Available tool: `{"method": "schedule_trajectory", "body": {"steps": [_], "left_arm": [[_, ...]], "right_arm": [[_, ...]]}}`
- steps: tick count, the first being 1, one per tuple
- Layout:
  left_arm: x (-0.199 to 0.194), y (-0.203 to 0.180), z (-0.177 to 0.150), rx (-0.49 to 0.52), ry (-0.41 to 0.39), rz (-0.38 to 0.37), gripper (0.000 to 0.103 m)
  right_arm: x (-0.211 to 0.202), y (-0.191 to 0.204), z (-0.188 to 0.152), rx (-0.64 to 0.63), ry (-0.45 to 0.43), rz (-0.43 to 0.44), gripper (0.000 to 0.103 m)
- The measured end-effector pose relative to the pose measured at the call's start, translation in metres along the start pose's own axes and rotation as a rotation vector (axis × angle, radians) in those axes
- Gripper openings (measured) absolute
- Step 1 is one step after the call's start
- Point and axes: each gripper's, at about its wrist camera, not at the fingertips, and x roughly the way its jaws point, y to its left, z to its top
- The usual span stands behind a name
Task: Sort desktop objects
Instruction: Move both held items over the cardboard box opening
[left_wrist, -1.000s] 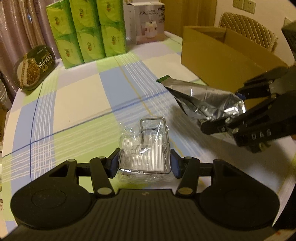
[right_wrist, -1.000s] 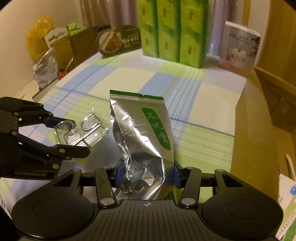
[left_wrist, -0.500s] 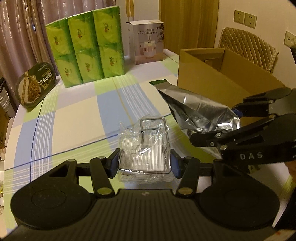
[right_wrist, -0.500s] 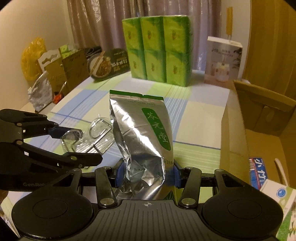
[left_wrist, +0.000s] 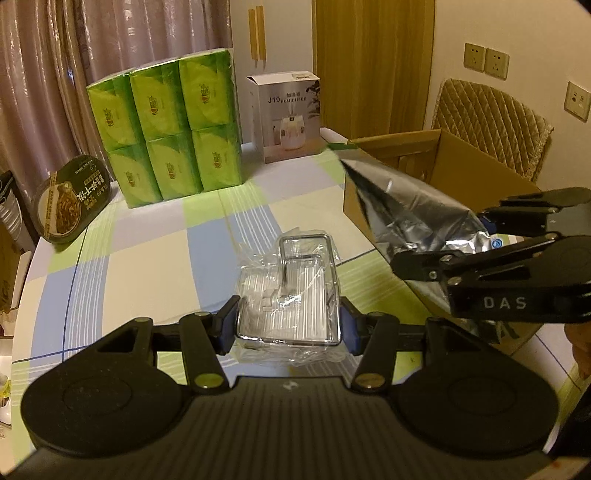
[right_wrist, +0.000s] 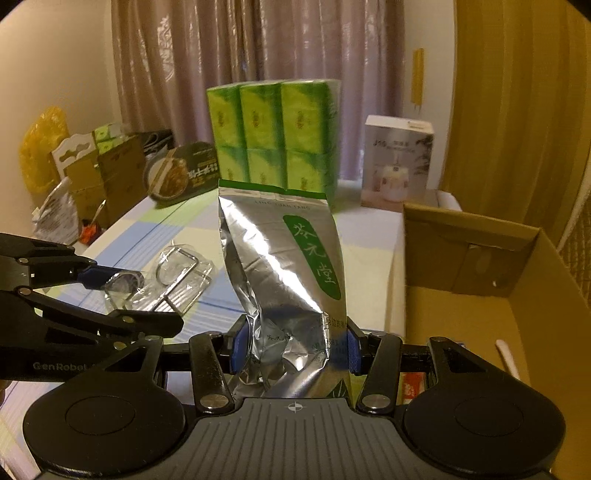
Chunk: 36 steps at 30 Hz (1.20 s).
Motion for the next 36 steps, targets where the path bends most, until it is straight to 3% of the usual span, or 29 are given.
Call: {"method": "schedule_trajectory", "body": {"steps": [36], "left_arm": [[-0.006, -0.032, 0.032, 0.003, -0.107, -0.014, 0.049]], "right_arm": [[-0.039, -0.035, 0.013, 0.109, -0.153, -0.001, 0.046]]}}
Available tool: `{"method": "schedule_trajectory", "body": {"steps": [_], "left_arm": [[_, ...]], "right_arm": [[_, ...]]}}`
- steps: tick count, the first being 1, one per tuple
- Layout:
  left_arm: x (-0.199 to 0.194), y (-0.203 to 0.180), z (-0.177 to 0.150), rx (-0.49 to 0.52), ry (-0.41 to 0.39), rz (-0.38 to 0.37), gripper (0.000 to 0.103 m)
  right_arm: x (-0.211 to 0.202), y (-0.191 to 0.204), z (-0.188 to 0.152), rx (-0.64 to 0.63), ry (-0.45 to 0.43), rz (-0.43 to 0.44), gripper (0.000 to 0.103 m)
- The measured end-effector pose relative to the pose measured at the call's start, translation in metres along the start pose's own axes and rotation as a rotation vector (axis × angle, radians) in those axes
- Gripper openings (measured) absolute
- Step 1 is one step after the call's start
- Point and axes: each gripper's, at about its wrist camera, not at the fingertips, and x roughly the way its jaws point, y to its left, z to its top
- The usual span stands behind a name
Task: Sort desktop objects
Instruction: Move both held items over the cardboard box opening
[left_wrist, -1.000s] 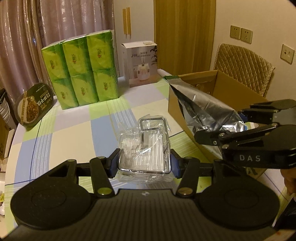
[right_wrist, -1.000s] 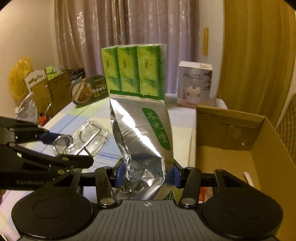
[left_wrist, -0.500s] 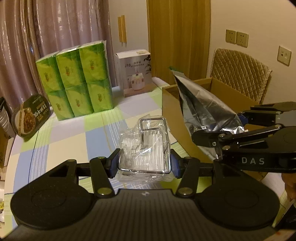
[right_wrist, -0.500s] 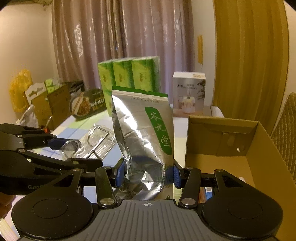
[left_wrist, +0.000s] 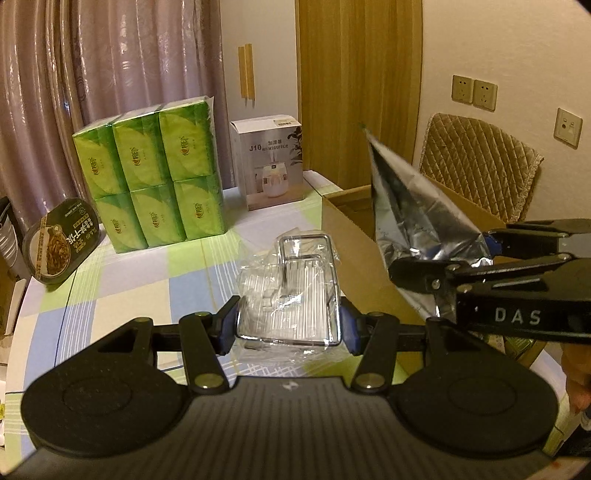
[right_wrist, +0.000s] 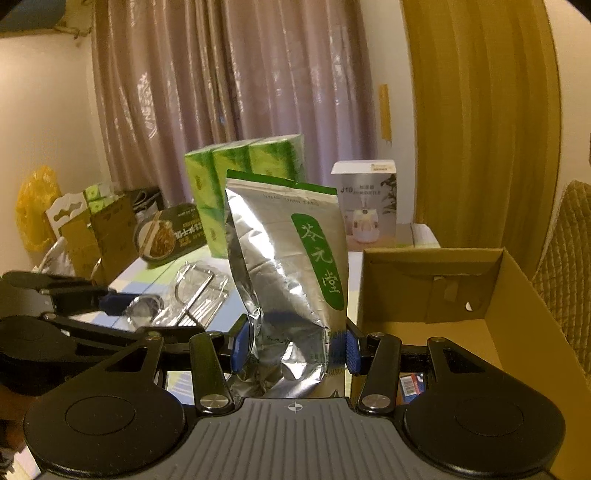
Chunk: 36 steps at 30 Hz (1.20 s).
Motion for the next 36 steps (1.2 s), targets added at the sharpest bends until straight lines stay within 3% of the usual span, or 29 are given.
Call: {"method": "schedule_trajectory", "body": {"steps": [19, 26, 36], "left_arm": [[0.009, -0.020, 0.005, 0.021, -0.005, -0.044, 0.049], [0.012, -0.032, 0.009, 0.030, -0.018, -0.070, 0.049], [0.017, -0.063, 0.023, 0.009, -0.052, -0.179, 0.049]], "right_arm": [[-0.026, -0.027, 0.019, 0.101, -0.097, -0.003, 0.046], [-0.042, -0.049, 0.024, 0.066, -0.102, -0.092, 0.046], [-0.057, -0.091, 0.007, 0.034, 0.000, -0.226, 0.046]]}}
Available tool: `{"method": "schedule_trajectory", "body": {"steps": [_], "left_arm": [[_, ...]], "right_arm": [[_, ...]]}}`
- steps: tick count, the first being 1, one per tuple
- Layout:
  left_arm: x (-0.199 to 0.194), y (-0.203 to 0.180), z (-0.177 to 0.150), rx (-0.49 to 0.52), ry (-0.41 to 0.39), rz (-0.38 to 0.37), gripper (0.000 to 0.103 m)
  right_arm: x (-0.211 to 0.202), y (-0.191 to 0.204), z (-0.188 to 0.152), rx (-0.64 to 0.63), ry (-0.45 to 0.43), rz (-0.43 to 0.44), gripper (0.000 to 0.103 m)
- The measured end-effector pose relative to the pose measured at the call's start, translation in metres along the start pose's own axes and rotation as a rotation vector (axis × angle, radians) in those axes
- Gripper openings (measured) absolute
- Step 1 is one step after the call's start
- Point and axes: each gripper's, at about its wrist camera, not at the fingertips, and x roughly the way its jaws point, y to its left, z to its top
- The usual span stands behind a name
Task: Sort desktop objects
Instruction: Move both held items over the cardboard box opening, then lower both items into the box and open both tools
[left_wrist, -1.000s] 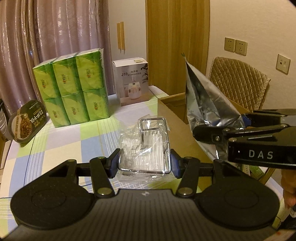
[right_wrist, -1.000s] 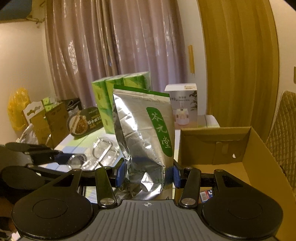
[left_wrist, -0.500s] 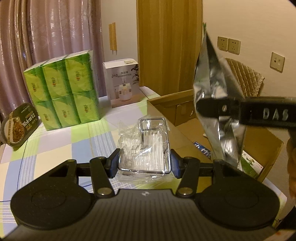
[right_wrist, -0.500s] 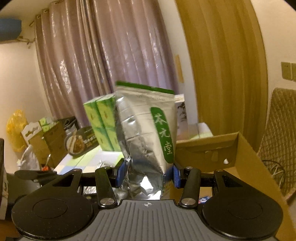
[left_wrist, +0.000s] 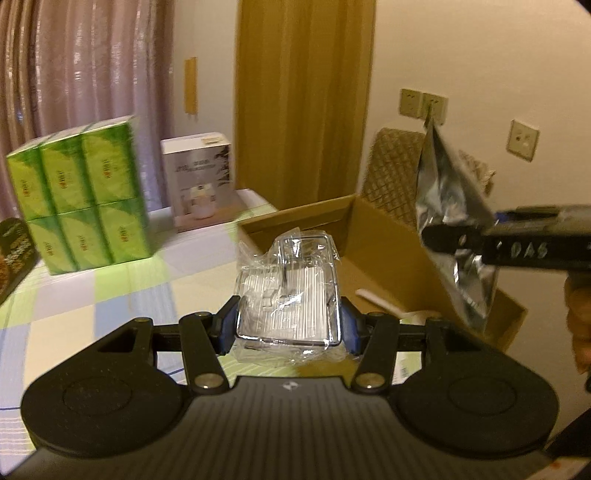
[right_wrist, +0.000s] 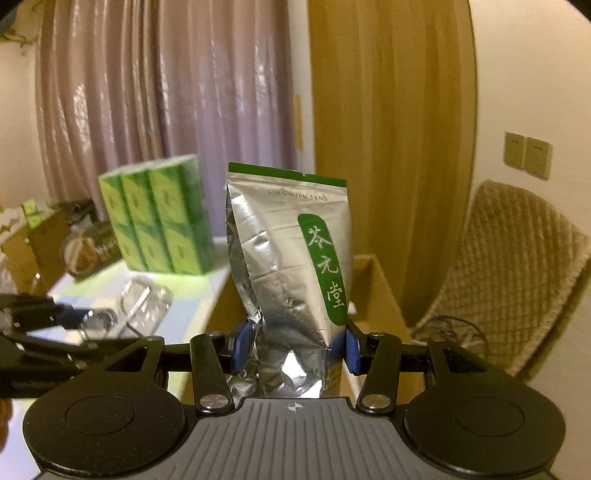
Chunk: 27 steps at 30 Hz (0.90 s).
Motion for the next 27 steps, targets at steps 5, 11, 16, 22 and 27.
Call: {"method": "schedule_trajectory", "body": {"steps": [5, 11, 16, 22, 27], "left_arm": [[0.013, -0.022, 0.003, 0.014, 0.005, -0.044, 0.049], [0.028, -0.041, 0.002, 0.029, 0.022, -0.076, 0.049], [0.038, -0.049, 0.002, 0.033, 0.034, -0.089, 0.049], [0.043, -0.055, 0.001, 0.038, 0.039, -0.103, 0.049], [0.045, -0.056, 0.000, 0.043, 0.046, -0.109, 0.049]], "right_arm": [[-0.003, -0.023, -0.009, 0.011, 0.029, -0.035, 0.046], [-0.007, -0.039, -0.014, 0.010, 0.045, -0.059, 0.046], [-0.007, -0.046, -0.017, 0.006, 0.060, -0.071, 0.046], [-0.007, -0.050, -0.017, 0.010, 0.064, -0.079, 0.046], [-0.005, -0.050, -0.016, 0.006, 0.067, -0.080, 0.046]]}}
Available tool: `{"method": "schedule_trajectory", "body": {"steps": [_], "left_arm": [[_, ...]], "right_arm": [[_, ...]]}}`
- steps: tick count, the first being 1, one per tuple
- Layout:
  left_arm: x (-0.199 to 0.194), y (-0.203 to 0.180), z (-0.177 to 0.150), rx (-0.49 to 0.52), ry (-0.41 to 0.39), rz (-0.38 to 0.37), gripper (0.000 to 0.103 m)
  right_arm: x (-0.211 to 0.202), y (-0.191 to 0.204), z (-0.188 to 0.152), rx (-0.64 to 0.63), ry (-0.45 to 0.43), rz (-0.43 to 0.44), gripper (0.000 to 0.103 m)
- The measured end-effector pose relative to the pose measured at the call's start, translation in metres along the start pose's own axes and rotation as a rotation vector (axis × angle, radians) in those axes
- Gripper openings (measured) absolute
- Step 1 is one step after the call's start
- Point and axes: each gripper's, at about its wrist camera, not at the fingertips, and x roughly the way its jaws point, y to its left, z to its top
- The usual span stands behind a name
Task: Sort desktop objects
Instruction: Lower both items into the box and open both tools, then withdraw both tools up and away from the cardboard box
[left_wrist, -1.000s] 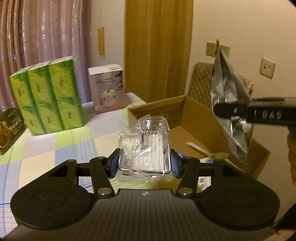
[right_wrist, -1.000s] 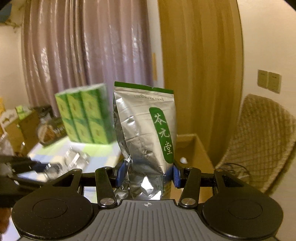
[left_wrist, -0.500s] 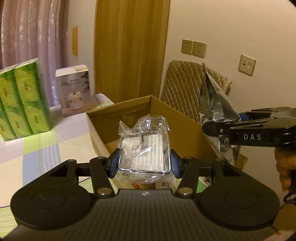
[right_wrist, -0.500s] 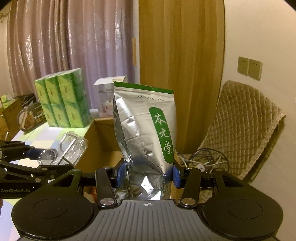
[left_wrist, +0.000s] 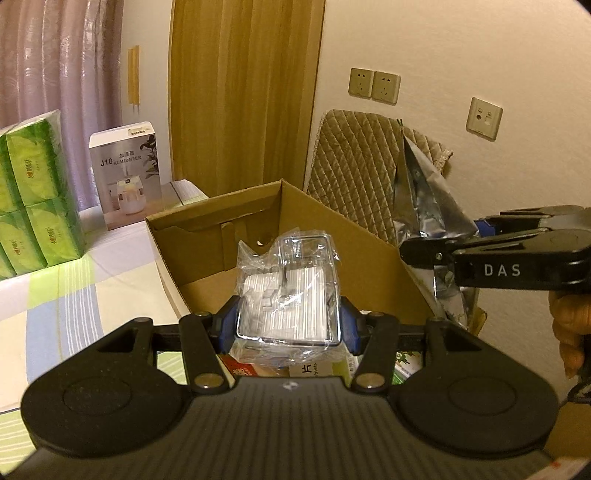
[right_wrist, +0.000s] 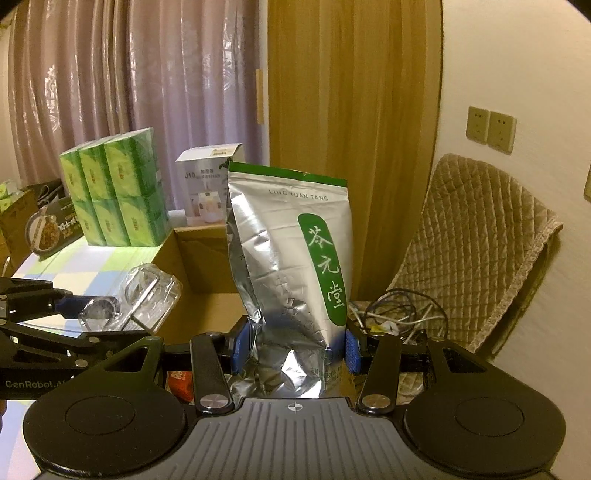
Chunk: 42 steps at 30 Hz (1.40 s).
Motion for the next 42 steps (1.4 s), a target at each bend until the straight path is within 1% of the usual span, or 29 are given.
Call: {"method": "schedule_trajectory", "body": {"steps": [4, 6, 7, 8, 9, 10, 15, 18, 20, 24, 25, 26, 28, 32, 36, 39, 42], "left_arm": [[0.001, 0.002, 0.000, -0.012, 0.002, -0.001, 0.050], [0.002, 0.004, 0.000, -0.025, 0.005, -0.011, 0.057], [0.001, 0.004, 0.000, -0.029, 0.004, -0.015, 0.067], [0.001, 0.005, 0.000, -0.029, -0.004, -0.012, 0.072], [0.000, 0.005, 0.000, -0.025, -0.010, -0.006, 0.073], [-0.001, 0.006, 0.000, -0.021, -0.013, 0.000, 0.073], [-0.006, 0.012, -0.006, -0.018, -0.009, 0.030, 0.073], [-0.014, 0.017, -0.010, -0.023, -0.009, 0.042, 0.073], [-0.021, 0.018, -0.014, -0.021, -0.015, 0.052, 0.076], [-0.039, 0.018, -0.023, -0.025, -0.018, 0.056, 0.078], [-0.045, 0.018, -0.026, -0.033, -0.018, 0.055, 0.081], [-0.050, 0.017, -0.029, -0.043, -0.016, 0.055, 0.086], [-0.061, 0.013, -0.036, -0.060, -0.006, 0.067, 0.090], [-0.079, 0.001, -0.050, -0.084, 0.040, 0.115, 0.098], [-0.097, -0.009, -0.064, -0.127, 0.068, 0.122, 0.101], [-0.110, -0.018, -0.075, -0.162, 0.077, 0.143, 0.102], [-0.122, -0.027, -0.086, -0.216, 0.082, 0.169, 0.102]], "right_arm": [[0.004, 0.002, -0.001, -0.004, 0.008, 0.010, 0.047], [0.007, 0.004, -0.001, -0.010, 0.012, 0.028, 0.048], [0.007, 0.004, -0.001, -0.009, 0.012, 0.038, 0.060], [0.007, 0.004, -0.002, -0.005, 0.003, 0.041, 0.075], [0.005, 0.004, -0.001, 0.001, -0.010, 0.039, 0.079], [0.003, 0.004, -0.001, 0.006, -0.019, 0.041, 0.080], [-0.007, -0.002, 0.004, 0.029, -0.027, 0.049, 0.081], [-0.017, -0.007, 0.009, 0.056, -0.026, 0.047, 0.089], [-0.027, -0.008, 0.012, 0.066, -0.029, 0.050, 0.094], [-0.050, -0.001, 0.018, 0.040, -0.037, 0.053, 0.098], [-0.056, 0.002, 0.018, 0.033, -0.038, 0.053, 0.101], [-0.063, 0.005, 0.017, 0.026, -0.037, 0.053, 0.101], [-0.074, 0.010, 0.012, 0.018, -0.033, 0.056, 0.101], [-0.095, 0.021, -0.005, 0.030, -0.025, 0.056, 0.101], [-0.117, 0.033, -0.030, 0.040, -0.020, 0.039, 0.101], [-0.133, 0.039, -0.049, 0.066, -0.020, 0.031, 0.101], [-0.148, 0.046, -0.061, 0.063, -0.024, 0.023, 0.101]]}}
